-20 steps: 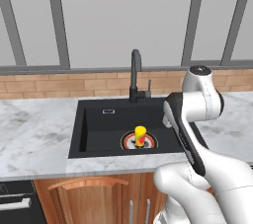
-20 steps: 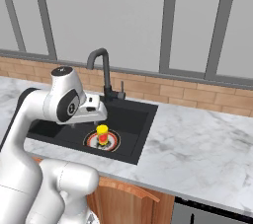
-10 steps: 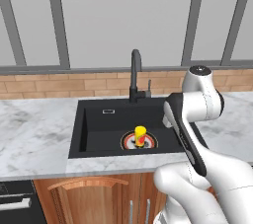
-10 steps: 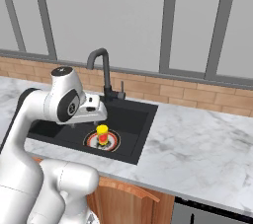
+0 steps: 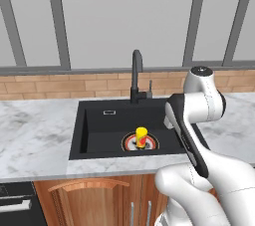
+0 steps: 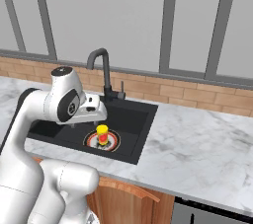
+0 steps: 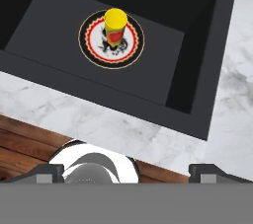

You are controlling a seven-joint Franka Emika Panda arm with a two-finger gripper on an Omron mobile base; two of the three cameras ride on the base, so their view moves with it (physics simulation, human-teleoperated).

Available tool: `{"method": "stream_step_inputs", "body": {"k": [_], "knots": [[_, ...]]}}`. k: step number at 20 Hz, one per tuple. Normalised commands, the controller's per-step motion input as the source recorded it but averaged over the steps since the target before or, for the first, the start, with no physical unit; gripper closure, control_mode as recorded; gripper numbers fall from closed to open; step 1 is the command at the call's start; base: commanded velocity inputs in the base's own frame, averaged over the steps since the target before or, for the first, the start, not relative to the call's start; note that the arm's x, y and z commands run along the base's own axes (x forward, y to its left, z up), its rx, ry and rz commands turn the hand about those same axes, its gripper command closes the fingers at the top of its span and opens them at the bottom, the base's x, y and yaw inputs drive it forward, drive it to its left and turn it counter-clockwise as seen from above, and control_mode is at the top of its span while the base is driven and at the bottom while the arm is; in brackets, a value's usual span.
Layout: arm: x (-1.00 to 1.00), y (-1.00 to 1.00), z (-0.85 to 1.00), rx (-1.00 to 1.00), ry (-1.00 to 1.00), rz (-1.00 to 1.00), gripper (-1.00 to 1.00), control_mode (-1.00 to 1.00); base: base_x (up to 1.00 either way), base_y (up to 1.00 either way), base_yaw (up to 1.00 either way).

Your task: Pick the cup and bowl and place them in the sink. Then turn on the water.

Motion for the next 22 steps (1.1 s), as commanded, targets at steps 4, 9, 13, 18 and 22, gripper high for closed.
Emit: {"method": "stream_step_inputs", "body": {"k": [4, 9, 13, 18, 22], "knots": [[0.00, 0.00, 0.00, 0.00, 0.00, 0.00, -1.00, -1.00, 0.00, 0.00, 0.00], [0.00, 0.00, 0.00, 0.00, 0.00, 0.00, -1.00, -1.00, 0.00, 0.00, 0.00], [0.00, 0.00, 0.00, 0.00, 0.00, 0.00, -1.00, -1.00, 0.00, 0.00, 0.00], [0.00, 0.00, 0.00, 0.00, 0.00, 0.00, -1.00, -1.00, 0.00, 0.00, 0.00], [0.00, 0.00, 0.00, 0.00, 0.00, 0.00, -1.00, -1.00, 0.00, 0.00, 0.00]]}}
